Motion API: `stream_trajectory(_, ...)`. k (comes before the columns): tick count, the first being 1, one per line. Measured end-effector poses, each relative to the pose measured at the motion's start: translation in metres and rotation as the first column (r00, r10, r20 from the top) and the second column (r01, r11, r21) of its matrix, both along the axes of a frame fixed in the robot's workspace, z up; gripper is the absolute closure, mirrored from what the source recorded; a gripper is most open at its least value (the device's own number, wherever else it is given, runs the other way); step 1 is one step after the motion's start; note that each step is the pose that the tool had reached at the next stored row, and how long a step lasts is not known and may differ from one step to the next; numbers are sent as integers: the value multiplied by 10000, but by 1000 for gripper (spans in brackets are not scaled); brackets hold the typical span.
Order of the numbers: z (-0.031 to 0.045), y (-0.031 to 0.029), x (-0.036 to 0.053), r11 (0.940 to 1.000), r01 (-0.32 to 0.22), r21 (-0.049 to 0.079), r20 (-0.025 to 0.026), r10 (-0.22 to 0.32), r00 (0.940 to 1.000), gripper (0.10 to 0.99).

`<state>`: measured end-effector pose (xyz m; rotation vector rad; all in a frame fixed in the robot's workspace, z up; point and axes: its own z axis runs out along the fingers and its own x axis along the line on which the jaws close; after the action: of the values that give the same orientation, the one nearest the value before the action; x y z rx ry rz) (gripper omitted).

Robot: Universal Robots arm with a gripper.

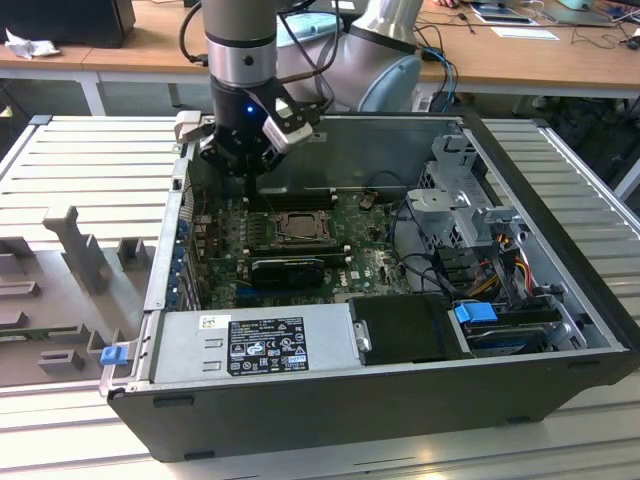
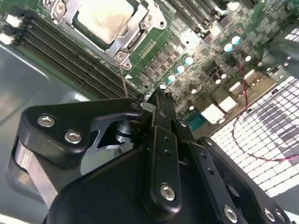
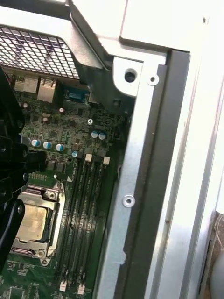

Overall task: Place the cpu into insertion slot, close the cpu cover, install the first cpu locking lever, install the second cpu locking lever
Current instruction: 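Install the first cpu locking lever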

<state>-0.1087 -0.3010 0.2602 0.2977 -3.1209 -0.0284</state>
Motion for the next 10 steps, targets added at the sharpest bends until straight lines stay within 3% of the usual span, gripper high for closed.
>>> stream_trajectory(10,-20,19,97,10000,37,7,0,-37,10000,980)
